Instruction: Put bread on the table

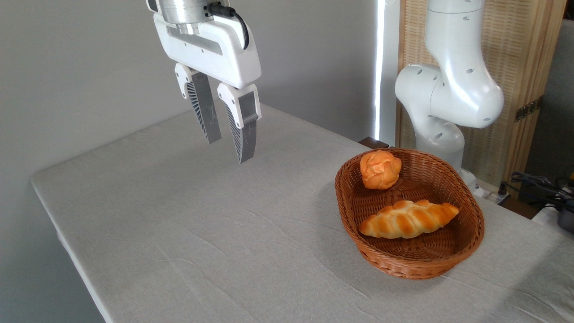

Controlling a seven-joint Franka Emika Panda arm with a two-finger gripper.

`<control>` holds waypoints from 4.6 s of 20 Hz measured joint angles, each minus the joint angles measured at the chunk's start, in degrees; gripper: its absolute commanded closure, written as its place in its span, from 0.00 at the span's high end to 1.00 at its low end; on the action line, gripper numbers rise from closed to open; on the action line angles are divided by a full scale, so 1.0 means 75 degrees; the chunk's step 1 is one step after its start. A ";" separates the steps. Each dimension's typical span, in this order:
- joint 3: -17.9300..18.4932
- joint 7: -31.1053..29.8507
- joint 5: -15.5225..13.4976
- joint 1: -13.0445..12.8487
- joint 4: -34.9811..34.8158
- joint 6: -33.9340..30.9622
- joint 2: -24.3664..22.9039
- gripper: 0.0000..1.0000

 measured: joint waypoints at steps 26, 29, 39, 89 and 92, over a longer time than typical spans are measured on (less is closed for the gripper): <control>0.0749 0.3880 0.0050 0.0014 -0.3453 0.0326 -0.2402 1.00; 0.1120 0.4690 0.0567 0.0078 -0.4872 0.0430 -0.3258 1.00; 0.1749 0.5170 0.2162 0.0126 -0.7073 0.1370 -0.3870 1.00; 0.2113 0.2609 0.0302 -0.2377 -0.3538 0.0829 -0.1945 0.33; 0.1998 0.0897 0.0201 -0.3050 -0.3223 0.1700 -0.1240 0.41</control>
